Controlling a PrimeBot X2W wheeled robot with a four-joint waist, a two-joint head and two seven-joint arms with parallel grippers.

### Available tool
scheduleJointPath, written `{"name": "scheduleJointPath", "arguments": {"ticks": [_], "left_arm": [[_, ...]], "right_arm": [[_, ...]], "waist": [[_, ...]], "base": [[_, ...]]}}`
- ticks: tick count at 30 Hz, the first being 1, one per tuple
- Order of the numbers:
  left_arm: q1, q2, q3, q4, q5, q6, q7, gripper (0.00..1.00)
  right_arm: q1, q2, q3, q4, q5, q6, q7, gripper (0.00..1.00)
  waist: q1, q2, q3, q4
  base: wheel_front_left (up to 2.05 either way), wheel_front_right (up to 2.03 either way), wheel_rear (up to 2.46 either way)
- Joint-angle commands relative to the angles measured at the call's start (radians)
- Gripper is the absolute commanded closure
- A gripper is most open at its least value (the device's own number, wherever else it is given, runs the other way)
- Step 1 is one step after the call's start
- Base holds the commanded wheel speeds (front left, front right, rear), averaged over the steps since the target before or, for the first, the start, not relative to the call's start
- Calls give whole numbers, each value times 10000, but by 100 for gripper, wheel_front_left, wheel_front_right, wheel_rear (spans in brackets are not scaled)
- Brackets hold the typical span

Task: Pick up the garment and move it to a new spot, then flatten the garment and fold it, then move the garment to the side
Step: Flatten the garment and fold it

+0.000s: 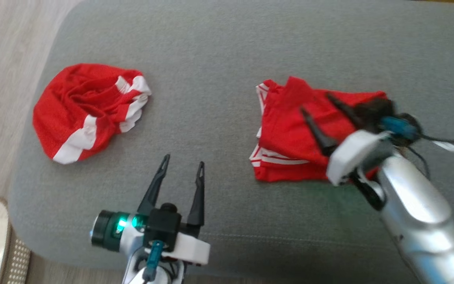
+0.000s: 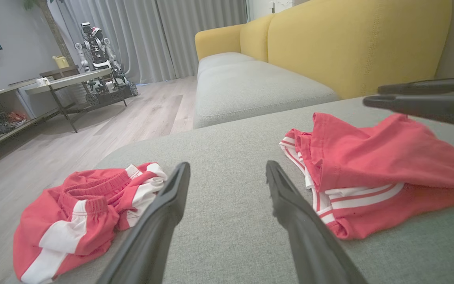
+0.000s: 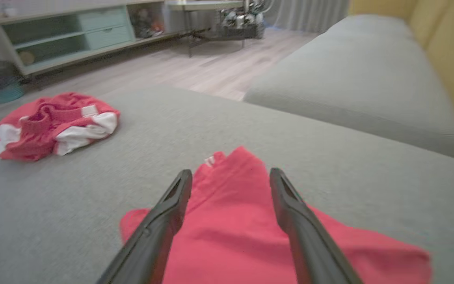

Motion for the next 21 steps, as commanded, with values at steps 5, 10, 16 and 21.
{"name": "scheduleJointPath", "arguments": {"ticks": [5,10,16,21], "left_arm": [[79,125,586,-367,-102,206,-120,0],[458,153,885,-463,-386,266,-120,0],[1002,129,1292,-536,-620,301,-120,0],[1539,156,1571,-766,-463,339,-120,0]], "right_arm": [[1228,516,-1681,-670,-980,-4,-923,0],[2948,1269,-3724,-1821,-2284,-4,-1169,0],[4803,1653,-4676,-3580,-3085,-4,-1181,0],[5822,1687,-4638,-4824,-2473,-4,-1182,0]], "waist": [[0,0,-454,-484],[0,0,-920,-817],[0,0,-1258,-1075],[0,0,-1463,-1170]], "base": [[0,0,0],[0,0,0],[0,0,0],[0,0,0]]}}
